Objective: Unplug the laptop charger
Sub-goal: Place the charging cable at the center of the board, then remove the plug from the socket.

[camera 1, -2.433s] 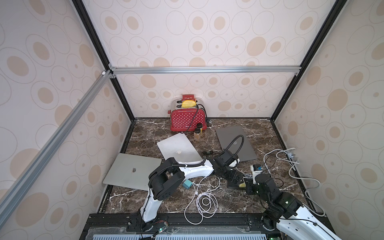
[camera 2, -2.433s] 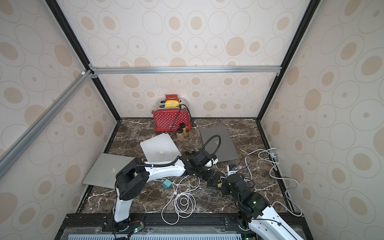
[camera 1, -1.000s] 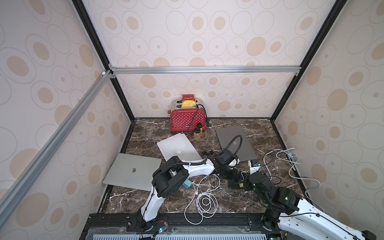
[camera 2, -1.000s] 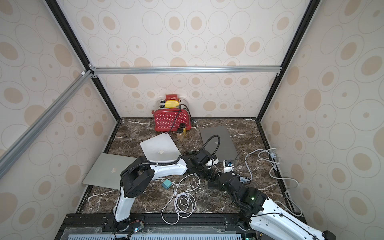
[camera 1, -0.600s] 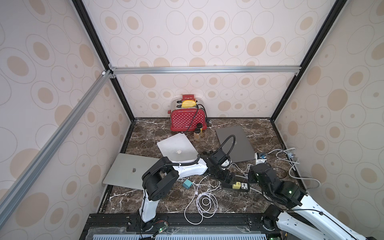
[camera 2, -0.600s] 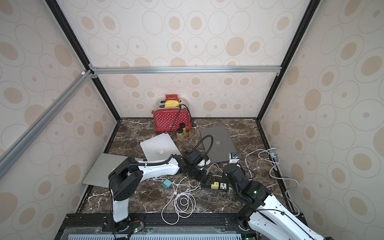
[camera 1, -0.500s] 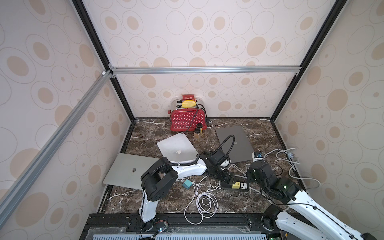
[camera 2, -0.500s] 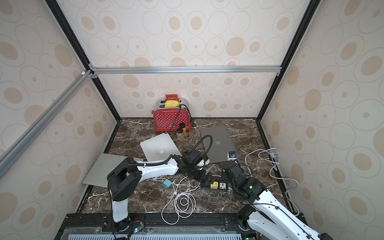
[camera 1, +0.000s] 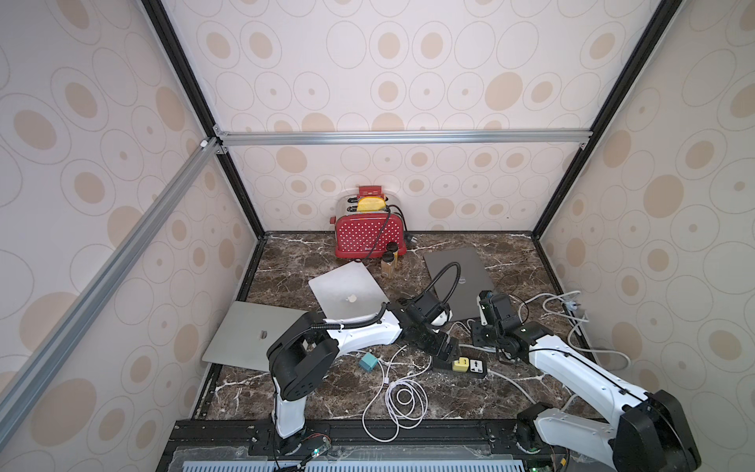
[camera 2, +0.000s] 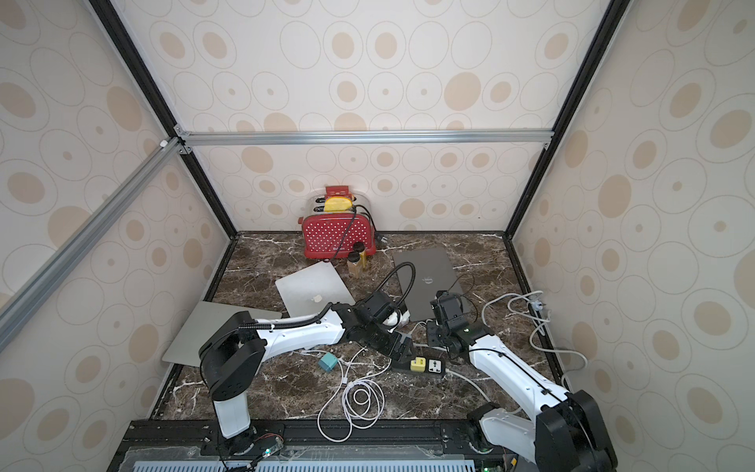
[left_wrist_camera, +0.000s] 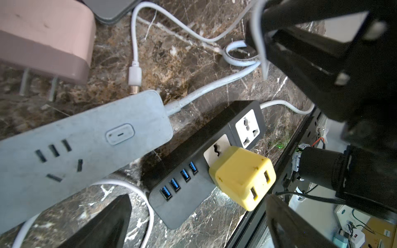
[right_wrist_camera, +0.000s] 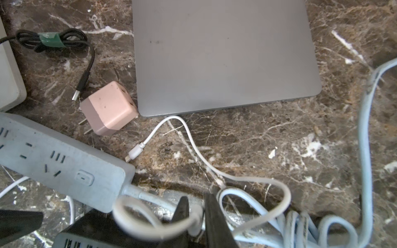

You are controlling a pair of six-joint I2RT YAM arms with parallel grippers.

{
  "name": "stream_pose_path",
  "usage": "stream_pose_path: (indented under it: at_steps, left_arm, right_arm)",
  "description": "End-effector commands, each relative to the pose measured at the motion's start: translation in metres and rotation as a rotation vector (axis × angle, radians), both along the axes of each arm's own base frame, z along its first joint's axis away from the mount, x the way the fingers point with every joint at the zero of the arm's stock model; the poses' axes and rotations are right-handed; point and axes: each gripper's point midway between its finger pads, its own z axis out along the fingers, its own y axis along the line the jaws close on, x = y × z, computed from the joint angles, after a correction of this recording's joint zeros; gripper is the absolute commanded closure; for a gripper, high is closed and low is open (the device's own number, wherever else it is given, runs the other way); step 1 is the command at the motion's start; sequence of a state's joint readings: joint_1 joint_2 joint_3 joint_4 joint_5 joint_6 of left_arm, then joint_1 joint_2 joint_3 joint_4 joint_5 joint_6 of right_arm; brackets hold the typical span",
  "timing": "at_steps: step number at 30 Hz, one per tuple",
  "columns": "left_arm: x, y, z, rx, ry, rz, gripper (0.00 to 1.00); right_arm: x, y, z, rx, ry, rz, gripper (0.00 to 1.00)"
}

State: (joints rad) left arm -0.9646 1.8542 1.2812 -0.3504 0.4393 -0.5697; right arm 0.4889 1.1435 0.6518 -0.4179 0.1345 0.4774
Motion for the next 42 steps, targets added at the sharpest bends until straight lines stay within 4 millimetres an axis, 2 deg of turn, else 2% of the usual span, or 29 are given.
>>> stream_pose_path:
  at_steps: [1,6,14,20,25,28,34,38,42]
  left_arm:
    - [0.005,0.009,0.023,-0.021,-0.047,-0.003,0.01]
    - [0.004,0.026,0.024,0.01,-0.067,0.014,0.01]
    - [0.0,0.054,-0.004,0.115,-0.07,0.048,0.01]
    - [0.001,0.059,-0.024,0.14,-0.054,0.082,0.01]
    - [0.004,0.063,-0.042,0.21,-0.081,0.076,0.01]
    - [0.005,0.061,-0.05,0.228,-0.079,0.082,0.01]
    - [0.01,0.061,-0.064,0.261,-0.075,0.111,0.02]
    - [0.009,0.058,-0.071,0.255,-0.057,0.107,0.02]
    - [0.01,0.055,-0.07,0.242,-0.057,0.109,0.02]
  right_arm:
    - [0.004,0.007,0.003,0.031,0.005,0.029,0.67]
    - [0.0,0.004,0.008,0.024,0.018,0.039,0.56]
    - [-0.012,0.004,0.05,0.061,-0.023,0.068,0.38]
    - [-0.033,0.002,0.067,0.118,-0.019,0.066,0.36]
    - [-0.065,0.012,0.052,0.11,0.03,0.09,0.36]
    - [-0.077,0.023,0.039,0.112,0.056,0.091,0.35]
    - [-0.083,0.044,0.009,0.098,0.106,0.095,0.35]
    - [-0.08,0.044,0.004,0.076,0.096,0.073,0.35]
    - [-0.081,0.046,-0.004,0.077,0.111,0.065,0.38]
